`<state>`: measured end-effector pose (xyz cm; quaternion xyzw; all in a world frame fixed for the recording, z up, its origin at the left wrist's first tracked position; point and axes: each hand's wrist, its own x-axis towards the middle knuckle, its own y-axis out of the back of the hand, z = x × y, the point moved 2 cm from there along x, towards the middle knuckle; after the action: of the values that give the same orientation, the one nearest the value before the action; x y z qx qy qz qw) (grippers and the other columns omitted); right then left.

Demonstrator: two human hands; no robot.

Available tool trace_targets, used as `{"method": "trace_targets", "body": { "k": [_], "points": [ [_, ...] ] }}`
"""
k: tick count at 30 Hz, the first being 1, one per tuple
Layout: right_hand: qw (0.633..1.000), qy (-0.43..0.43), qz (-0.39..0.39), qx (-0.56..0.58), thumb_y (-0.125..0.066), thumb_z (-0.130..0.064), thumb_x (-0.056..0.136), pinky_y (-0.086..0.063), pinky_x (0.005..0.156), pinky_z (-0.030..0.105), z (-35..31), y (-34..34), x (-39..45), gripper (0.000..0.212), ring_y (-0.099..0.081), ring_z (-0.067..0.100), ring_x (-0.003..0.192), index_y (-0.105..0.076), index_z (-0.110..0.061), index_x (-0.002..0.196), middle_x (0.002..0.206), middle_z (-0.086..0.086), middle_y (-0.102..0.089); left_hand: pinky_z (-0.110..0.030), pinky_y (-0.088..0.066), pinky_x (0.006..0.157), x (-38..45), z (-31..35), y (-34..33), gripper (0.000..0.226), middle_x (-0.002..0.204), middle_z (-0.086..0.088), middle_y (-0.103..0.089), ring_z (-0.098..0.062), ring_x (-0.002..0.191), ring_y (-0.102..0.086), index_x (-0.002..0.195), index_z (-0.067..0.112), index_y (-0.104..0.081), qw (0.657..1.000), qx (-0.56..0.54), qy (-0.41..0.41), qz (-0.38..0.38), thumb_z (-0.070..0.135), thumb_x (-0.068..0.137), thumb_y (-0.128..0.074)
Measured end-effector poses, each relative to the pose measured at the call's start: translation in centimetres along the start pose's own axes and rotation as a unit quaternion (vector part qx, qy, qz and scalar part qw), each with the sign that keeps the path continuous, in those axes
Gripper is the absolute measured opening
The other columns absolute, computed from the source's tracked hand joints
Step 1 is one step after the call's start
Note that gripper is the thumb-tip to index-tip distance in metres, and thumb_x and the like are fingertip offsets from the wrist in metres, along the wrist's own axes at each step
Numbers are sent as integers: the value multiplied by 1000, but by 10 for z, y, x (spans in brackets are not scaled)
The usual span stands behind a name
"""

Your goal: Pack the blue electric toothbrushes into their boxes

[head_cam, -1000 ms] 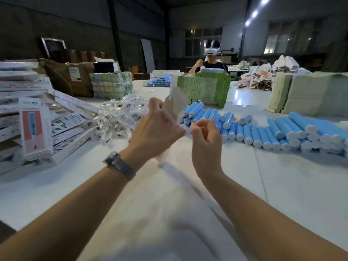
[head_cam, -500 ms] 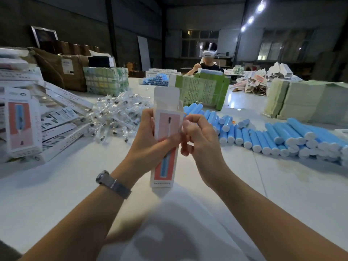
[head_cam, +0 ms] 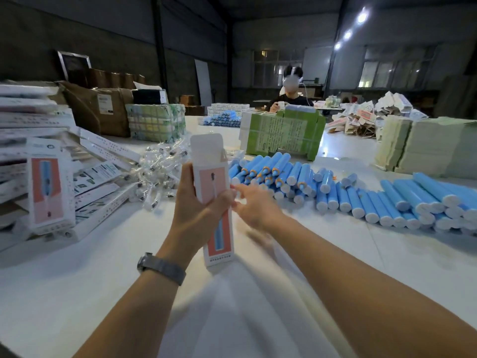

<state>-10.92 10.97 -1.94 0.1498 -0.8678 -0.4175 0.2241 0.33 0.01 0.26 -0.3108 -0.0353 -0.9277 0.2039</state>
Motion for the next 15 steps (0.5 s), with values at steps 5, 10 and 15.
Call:
{"method": "trace_targets", "body": {
  "k": [5, 10, 15],
  "points": [
    [993, 47, -73, -85, -58, -25, 94, -48, 98, 47, -17, -27, 18, 29, -53, 35, 117, -59, -16, 121, 121, 15, -61, -53, -59, 62, -1, -4, -4, 41, 85, -6, -62, -39, 74, -69, 95, 35, -46, 997, 61, -26, 36, 24, 67, -74],
    [993, 39, -17, -108, -55, -19, 94, -53, 90, 43, -17, -26, 22, 22, -58, 33, 110, -68, -11, 110, 113, 14, -66, -44, -60, 59, 2, -7, -2, 43, 80, 2, -60, -26, 71, -68, 94, 36, -43, 994, 92, -36, 39, 22, 66, -73],
    [997, 16, 34, -64, -58, -8, 85, -40, 73, 27, -6, -4, 14, 15, -58, 23, 92, -69, -18, 86, 93, 7, -66, -52, -59, 62, -1, 0, -5, 44, 88, -10, -61, -41, 75, -68, 94, 32, -42, 996, 72, -34, 36, 21, 68, -75]
  ]
}}
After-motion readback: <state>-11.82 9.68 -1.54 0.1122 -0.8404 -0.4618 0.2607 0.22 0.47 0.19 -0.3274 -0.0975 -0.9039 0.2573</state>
